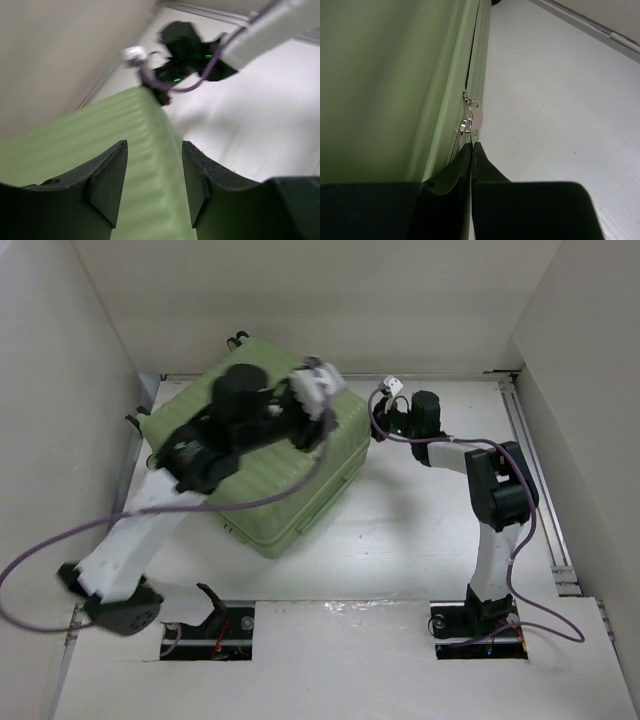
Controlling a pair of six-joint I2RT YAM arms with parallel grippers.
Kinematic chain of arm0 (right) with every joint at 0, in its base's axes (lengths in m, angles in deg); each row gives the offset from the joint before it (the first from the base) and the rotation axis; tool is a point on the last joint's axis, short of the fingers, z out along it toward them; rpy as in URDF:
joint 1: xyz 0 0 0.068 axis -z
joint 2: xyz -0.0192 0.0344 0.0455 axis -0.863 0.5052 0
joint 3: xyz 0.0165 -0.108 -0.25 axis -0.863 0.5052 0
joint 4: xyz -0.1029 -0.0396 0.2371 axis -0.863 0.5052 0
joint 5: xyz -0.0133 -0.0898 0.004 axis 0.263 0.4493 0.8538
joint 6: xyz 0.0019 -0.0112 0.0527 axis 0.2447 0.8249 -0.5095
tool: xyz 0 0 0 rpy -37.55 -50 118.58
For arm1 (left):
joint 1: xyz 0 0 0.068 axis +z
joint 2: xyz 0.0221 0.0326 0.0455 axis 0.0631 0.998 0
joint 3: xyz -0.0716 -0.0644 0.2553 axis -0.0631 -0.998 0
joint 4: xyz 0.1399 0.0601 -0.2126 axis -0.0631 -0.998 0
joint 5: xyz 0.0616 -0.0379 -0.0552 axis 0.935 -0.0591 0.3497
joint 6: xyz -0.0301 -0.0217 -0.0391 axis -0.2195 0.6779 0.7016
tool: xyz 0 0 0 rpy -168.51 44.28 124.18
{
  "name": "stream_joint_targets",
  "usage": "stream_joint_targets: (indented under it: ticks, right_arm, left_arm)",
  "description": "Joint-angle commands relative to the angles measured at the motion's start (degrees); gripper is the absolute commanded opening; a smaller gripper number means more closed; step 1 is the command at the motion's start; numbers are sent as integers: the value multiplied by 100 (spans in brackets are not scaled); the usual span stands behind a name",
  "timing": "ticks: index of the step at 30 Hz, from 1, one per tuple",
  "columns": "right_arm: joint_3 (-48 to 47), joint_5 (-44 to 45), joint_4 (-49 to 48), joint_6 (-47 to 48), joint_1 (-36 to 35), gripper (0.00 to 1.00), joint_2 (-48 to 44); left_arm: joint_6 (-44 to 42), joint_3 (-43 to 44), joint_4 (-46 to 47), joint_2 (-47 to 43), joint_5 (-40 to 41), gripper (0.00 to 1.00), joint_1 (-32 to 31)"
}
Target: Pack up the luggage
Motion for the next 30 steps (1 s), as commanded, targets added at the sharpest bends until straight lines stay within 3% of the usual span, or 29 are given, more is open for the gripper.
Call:
stream_joint_targets:
  ticks: [1, 2, 3, 6, 7, 10, 11, 13, 16, 19, 24, 30]
  right_arm:
    - [-210, 496, 256, 134, 66, 0, 350]
    - [-210, 496, 256, 134, 66, 0, 350]
    - [-210, 496, 256, 134, 5, 0, 350]
    - [-210, 427, 317, 186, -57, 0, 350]
    - [-279, 426, 318, 239, -57, 0, 403]
    - [-332, 426, 431, 301, -110, 0, 403]
    - [-333, 426, 432, 301, -171, 0, 403]
    - [-385, 426, 432, 301, -172, 0, 403]
    - [-456, 426, 432, 301, -224, 0, 403]
    - [-456, 373, 484, 353, -224, 0, 350]
    - [-245, 250, 537, 476, -330, 0, 61]
    - [957, 198, 704, 766, -760, 0, -1001]
  left_arm:
    - [704, -795, -385, -1018, 267, 45, 816]
    - [828, -929, -445, -1124, 270, 46, 1342]
    - [916, -1035, -567, -1125, 330, 46, 2609]
    - [917, -1518, -876, -1047, 331, 38, 4645]
    - [917, -1606, -929, -1046, 331, 34, 5835]
    - [917, -2159, -676, -1290, 479, 23, 7213]
    - [969, -2648, -370, -1405, 602, 20, 7340]
    - [1022, -3213, -95, -1660, 953, 10, 7394]
    - [970, -4321, 528, -1531, 894, 10, 7394]
    - [970, -4955, 1424, -943, 1288, 10, 6588]
    - [610, -4588, 2532, 824, 1553, 10, 5287]
    - [-206, -2901, 2859, 2116, 1386, 12, 4389]
